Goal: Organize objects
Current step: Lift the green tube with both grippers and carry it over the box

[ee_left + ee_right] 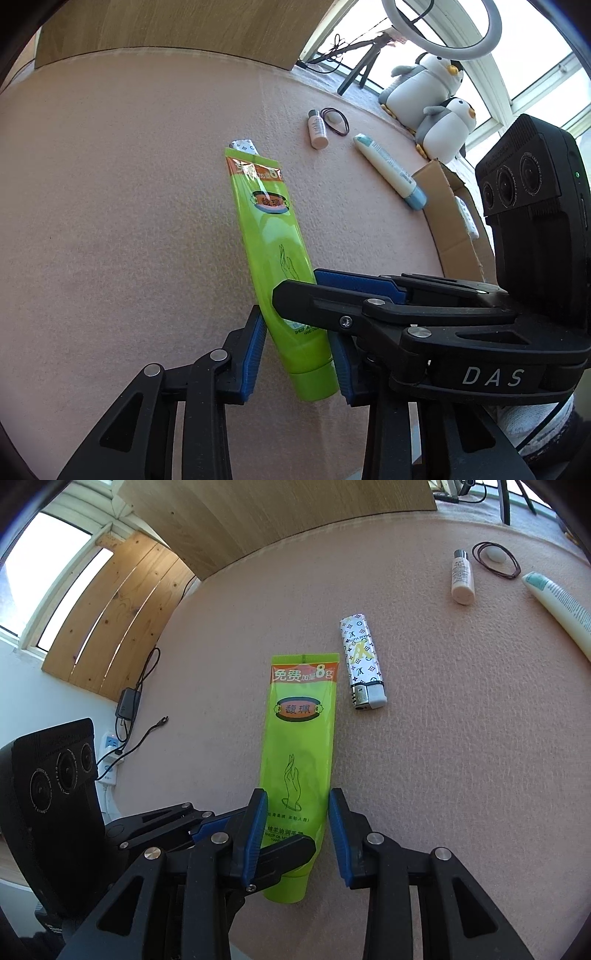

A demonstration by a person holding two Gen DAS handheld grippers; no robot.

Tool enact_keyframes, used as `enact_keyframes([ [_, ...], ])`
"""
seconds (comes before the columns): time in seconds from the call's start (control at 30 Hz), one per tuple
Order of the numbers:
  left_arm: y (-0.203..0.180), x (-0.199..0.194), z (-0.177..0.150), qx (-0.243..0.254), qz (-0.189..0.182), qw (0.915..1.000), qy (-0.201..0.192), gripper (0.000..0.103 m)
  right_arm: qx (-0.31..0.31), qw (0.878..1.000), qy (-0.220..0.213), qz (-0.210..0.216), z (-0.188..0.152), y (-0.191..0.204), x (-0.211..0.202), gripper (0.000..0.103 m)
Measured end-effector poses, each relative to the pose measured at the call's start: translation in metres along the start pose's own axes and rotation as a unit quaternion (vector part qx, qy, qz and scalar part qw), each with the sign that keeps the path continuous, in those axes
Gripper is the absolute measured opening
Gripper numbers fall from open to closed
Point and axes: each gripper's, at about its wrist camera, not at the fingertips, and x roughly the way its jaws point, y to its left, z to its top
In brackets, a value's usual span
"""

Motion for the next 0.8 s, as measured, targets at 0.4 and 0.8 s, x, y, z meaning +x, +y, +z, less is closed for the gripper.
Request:
enact_keyframes([
  [0.4, -0.078, 0.013, 0.015, 0.057, -0.032, 0.9979, -0.004, 0.036, 0.032, 0.997, -0.063, -0.008, -0.011, -0.039, -0.070, 0.031],
  [0.8, -0.165, 0.048, 0.030, 0.108, -0.071, 0.9916, 0.004, 0.036, 0.072, 0.989, -0.121, -0.037, -0.025, -0.098, -0.141, 0.031],
])
